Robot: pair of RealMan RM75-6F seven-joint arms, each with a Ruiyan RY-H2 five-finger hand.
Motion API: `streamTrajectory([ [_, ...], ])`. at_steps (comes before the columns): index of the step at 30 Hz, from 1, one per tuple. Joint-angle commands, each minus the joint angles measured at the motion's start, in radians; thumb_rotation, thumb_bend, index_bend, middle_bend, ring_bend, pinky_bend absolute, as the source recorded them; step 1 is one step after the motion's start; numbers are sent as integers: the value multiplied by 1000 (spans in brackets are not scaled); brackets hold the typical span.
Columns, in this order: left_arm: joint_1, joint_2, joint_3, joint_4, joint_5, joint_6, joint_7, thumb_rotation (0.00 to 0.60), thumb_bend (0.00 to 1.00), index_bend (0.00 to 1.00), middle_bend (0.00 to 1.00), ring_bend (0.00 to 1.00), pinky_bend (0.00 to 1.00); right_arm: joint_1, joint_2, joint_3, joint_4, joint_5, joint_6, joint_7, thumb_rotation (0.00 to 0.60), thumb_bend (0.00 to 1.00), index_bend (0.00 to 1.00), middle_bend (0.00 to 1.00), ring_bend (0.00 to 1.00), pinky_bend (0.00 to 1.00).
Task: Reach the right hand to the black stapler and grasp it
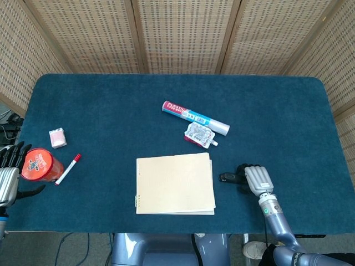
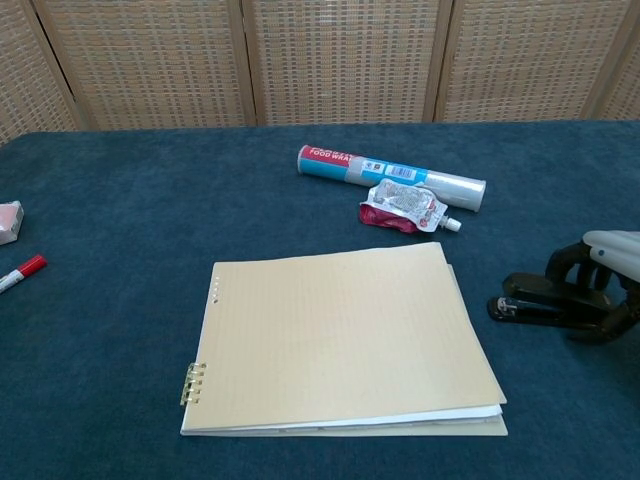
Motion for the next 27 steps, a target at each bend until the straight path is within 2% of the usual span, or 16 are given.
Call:
streamTrajectory([
  [1, -1, 0, 0, 0, -2, -1, 1, 600, 0, 0, 0, 0, 0, 4, -6, -4, 9, -2, -3, -4, 600, 375, 496, 498, 453, 424],
  [4, -1, -1, 1, 0, -1, -1, 2, 600, 0, 0, 0, 0, 0, 9, -12, -10, 24, -8, -6, -11, 600, 394, 512, 512, 465, 430],
  [8, -1, 0, 2, 1, 0, 0, 0, 600, 0, 0, 0, 0, 0, 13, -21, -16, 42, -17, -1, -25, 600, 498, 571, 570, 519, 494],
  [12, -1, 1, 2, 1, -1, -1, -3, 600, 0, 0, 0, 0, 0, 17, -15, -20, 35, -28, -1, -28, 600, 562, 609, 605, 554, 500],
  [17, -2, 2, 2, 4, -3, -4, -8, 600, 0, 0, 0, 0, 0, 24, 21, -16, -24, -55, 7, -16, 600, 574, 616, 611, 561, 503],
  [19, -4, 2, 1, 5, -6, -6, -9, 600, 0, 0, 0, 0, 0, 32, 43, -5, -67, -62, 10, -12, 600, 576, 618, 614, 563, 503],
  [20, -5, 1, 0, 6, -9, -9, -10, 600, 0, 0, 0, 0, 0, 52, 64, 26, -113, -73, 17, -15, 600, 578, 620, 615, 564, 503],
  [27, -11, -2, -4, 12, -24, -18, -6, 600, 0, 0, 0, 0, 0, 158, 146, 123, -283, 54, -63, -138, 600, 584, 620, 615, 564, 502],
])
